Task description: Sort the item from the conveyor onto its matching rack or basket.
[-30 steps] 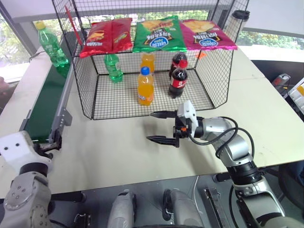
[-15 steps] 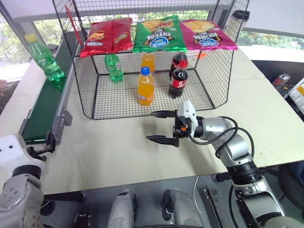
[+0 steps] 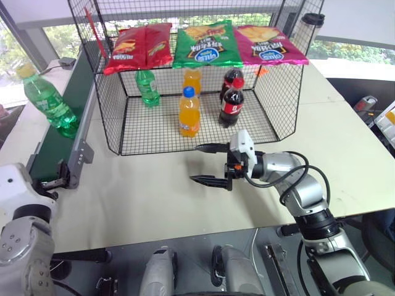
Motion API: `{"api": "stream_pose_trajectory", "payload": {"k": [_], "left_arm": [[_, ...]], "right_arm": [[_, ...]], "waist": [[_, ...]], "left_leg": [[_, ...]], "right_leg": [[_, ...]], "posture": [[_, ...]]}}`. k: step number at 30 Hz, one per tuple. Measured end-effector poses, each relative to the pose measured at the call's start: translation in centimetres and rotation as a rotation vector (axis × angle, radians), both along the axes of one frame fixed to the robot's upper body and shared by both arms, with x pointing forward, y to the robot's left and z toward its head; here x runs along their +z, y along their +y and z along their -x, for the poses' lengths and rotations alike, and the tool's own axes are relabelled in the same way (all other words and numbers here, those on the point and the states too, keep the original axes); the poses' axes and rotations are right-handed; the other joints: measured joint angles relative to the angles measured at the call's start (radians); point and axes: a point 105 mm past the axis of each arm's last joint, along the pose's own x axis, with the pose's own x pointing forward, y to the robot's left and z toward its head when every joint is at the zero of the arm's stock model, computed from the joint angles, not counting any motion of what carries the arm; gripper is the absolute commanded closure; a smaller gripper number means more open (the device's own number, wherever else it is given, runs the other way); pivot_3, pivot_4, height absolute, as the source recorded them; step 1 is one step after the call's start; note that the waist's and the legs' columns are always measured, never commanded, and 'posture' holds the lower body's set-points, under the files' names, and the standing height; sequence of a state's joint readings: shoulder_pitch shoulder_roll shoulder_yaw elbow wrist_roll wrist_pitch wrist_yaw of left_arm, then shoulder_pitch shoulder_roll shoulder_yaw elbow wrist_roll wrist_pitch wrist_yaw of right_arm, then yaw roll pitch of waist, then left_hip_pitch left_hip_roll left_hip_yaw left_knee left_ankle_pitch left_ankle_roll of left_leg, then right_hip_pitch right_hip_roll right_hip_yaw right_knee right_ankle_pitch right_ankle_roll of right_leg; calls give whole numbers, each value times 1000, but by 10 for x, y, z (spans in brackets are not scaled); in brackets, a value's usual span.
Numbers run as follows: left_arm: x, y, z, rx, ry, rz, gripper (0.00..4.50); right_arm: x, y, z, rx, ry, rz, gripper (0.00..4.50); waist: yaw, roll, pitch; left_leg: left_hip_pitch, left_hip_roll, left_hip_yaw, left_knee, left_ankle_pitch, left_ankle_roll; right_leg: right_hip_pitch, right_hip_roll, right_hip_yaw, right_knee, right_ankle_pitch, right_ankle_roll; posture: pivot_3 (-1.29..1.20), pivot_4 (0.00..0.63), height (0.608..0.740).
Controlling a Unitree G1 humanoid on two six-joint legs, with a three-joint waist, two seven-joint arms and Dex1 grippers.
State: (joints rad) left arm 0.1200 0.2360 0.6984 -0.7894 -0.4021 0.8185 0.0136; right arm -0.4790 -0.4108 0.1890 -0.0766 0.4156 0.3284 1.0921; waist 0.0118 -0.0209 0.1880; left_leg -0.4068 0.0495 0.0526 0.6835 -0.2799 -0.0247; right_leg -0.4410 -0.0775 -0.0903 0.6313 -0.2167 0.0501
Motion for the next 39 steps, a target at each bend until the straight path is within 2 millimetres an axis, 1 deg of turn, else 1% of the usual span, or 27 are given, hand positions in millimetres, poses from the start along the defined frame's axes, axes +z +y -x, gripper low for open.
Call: {"api": "stream_pose_trajectory", "payload": {"k": [8,19,23,25,28,29,30,34,37,39], "left_arm": [[-1,6,-5,12,8,3,58],[5,11,-11,32,-18,-7,58],[13,13,-14,46,-40,-27,58],[12,16,-14,63,-30,-34,58],[5,17,-12,69,-8,-36,872],[3,16,-12,60,-6,-34,1408],[1,14,-10,54,-7,-33,1727],[1,11,-11,37,-11,-31,1737],[4,6,-14,16,-22,-26,1737],[7,7,-15,13,-22,-42,1737]], "right_arm": [[0,0,1,6,-3,0,0],[0,0,0,2,-6,-1,0],[0,0,0,-3,-5,-1,0],[0,0,0,-4,-5,-1,0],[0,-1,-1,-7,-5,0,0],[0,-1,-1,-7,-5,0,0],[0,-1,-1,-8,-5,-1,0],[0,-1,-1,-9,-5,-1,0],[0,-1,-1,-9,-4,0,0],[-1,-1,-1,-10,-3,0,0]], "waist": [[0,0,0],[0,0,0],[0,0,0],[0,0,0],[0,0,0],[1,0,0],[3,0,0],[5,0,0],[1,0,0],[0,0,0]], "left_leg": [[0,0,0,0,0,0],[0,0,0,0,0,0],[0,0,0,0,0,0],[0,0,0,0,0,0],[0,0,0,0,0,0],[0,0,0,0,0,0],[0,0,0,0,0,0],[0,0,0,0,0,0],[0,0,0,0,0,0],[0,0,0,0,0,0]], "right_leg": [[0,0,0,0,0,0],[0,0,0,0,0,0],[0,0,0,0,1,1],[0,0,0,0,1,2],[0,0,0,0,1,2],[0,0,0,0,1,2],[0,-1,0,0,0,0],[1,-1,0,0,0,0],[1,-1,0,0,0,0],[0,0,0,0,1,1]], "posture": [[0,150,740],[0,150,740],[0,150,740],[0,150,740],[0,150,740],[0,150,740],[0,150,740],[0,150,740],[0,150,740],[0,150,740]]}}
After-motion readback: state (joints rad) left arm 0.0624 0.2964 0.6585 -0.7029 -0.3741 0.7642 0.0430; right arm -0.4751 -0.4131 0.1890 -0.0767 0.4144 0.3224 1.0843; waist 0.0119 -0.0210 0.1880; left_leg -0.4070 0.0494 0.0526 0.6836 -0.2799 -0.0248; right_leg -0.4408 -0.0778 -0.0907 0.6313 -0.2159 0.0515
